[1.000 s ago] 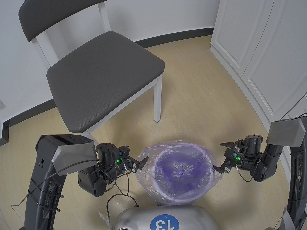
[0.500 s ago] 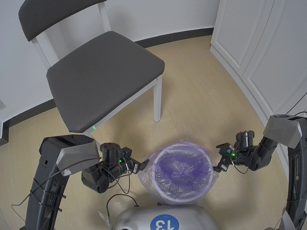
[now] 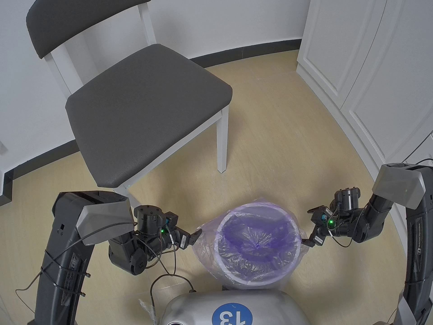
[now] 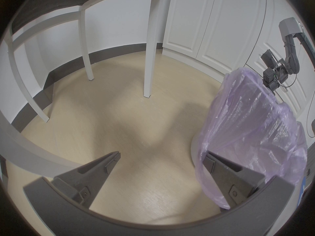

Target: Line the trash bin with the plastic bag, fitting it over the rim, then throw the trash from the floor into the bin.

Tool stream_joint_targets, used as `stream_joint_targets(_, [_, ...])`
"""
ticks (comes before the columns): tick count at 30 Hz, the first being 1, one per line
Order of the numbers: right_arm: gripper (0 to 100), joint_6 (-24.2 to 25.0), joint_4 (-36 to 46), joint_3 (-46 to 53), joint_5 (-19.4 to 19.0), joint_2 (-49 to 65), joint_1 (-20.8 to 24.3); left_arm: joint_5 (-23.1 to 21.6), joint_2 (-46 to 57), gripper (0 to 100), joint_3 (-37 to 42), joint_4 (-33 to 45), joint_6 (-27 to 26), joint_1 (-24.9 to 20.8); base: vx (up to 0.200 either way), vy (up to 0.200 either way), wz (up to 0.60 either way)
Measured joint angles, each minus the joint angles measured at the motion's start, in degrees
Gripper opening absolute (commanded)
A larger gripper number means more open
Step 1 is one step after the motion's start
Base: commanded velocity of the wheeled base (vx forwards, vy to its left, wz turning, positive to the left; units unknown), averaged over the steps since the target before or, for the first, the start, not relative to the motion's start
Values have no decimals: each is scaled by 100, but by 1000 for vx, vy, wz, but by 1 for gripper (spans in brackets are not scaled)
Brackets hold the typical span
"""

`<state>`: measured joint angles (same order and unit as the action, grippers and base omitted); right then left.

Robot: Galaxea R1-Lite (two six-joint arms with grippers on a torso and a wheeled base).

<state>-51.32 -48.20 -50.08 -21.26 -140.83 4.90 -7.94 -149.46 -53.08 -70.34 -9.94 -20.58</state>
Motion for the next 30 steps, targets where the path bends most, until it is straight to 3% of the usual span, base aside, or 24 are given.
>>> stream_joint_targets(18, [100, 127, -941, 1431, -375, 1291, -69, -79, 577, 100, 1414, -1662, 77, -161, 0, 0, 0])
stream_joint_targets(25, [100, 430, -2586, 2415, -391, 1702, 77, -71, 717, 100, 1898, -1862, 132, -190, 0, 0, 0])
stream_joint_targets(30, [100, 844, -3558, 3032, -394, 1822, 667, -51, 797, 100, 2055, -1864, 197, -249, 0, 0, 0])
